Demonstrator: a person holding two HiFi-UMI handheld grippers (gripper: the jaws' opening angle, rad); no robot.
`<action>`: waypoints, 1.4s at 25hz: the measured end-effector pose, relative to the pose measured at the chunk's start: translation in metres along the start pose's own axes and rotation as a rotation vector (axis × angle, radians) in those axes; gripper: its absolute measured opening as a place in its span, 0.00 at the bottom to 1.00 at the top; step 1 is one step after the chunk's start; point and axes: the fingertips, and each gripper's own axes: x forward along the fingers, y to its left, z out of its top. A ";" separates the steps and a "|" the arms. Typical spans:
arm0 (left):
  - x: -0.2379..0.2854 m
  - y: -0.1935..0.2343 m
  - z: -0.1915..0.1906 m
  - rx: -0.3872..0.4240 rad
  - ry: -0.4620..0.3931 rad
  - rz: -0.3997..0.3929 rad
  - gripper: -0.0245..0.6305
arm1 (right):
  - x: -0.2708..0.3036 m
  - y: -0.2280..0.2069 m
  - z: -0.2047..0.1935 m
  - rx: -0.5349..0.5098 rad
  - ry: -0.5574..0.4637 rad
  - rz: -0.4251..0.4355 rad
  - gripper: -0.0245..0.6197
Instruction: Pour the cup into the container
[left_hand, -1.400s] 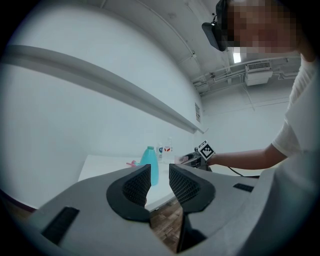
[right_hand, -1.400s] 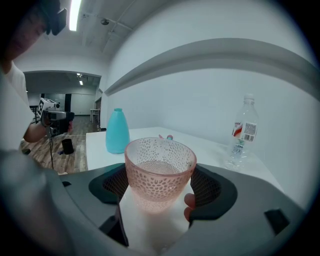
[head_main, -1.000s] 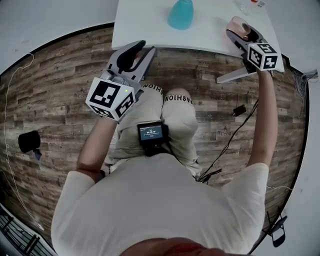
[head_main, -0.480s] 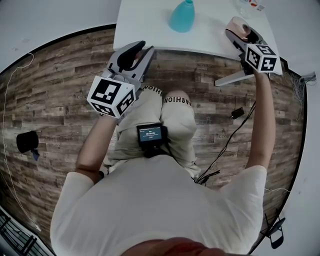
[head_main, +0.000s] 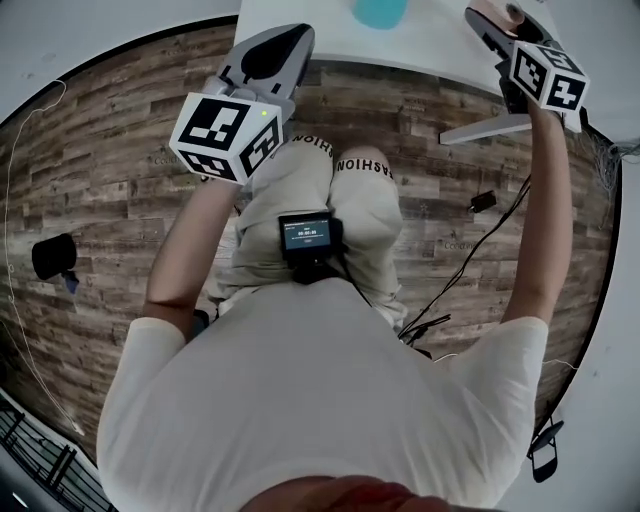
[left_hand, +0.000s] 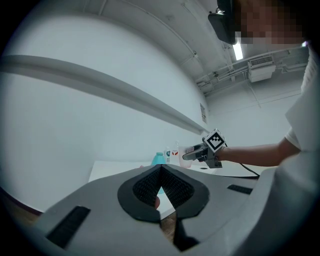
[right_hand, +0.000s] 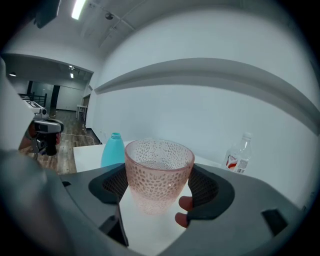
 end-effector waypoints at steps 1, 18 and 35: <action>0.001 0.002 0.001 -0.003 0.000 -0.001 0.06 | 0.001 0.001 0.007 -0.003 -0.008 -0.006 0.61; 0.009 0.004 -0.003 -0.004 0.039 -0.008 0.05 | 0.009 0.019 0.036 -0.153 0.003 -0.080 0.61; 0.020 -0.011 -0.003 0.015 0.064 -0.056 0.05 | 0.027 0.038 0.061 -0.345 0.041 -0.148 0.61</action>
